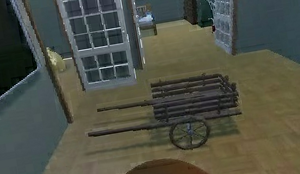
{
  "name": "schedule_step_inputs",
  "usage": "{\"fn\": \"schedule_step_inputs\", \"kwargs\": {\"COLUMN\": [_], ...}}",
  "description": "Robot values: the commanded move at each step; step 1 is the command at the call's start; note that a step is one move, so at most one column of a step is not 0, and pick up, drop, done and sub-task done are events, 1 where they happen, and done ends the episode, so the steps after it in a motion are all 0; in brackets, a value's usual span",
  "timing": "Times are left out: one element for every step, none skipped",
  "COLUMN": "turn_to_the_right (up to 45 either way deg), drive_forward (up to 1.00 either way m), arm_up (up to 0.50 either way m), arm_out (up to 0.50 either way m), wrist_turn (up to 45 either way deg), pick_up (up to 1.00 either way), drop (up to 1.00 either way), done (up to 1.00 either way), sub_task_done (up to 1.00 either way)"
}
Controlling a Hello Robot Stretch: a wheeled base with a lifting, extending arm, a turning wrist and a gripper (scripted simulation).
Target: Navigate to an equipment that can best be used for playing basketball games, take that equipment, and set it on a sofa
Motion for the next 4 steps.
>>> {"fn": "schedule_step_inputs", "kwargs": {"turn_to_the_right": [-45.0, -24.0, 0.0, -42.0], "drive_forward": [0.00, 0.00, 0.10, 0.00], "arm_up": [0.00, 0.00, 0.00, 0.00], "arm_out": [0.00, 0.00, 0.00, 0.00], "wrist_turn": [0.0, 0.0, 0.0, 0.0], "pick_up": [0.00, 0.00, 0.00, 0.00], "drop": [0.00, 0.00, 0.00, 0.00], "done": [0.00, 0.00, 0.00, 0.00], "sub_task_done": [0.00, 0.00, 0.00, 0.00]}}
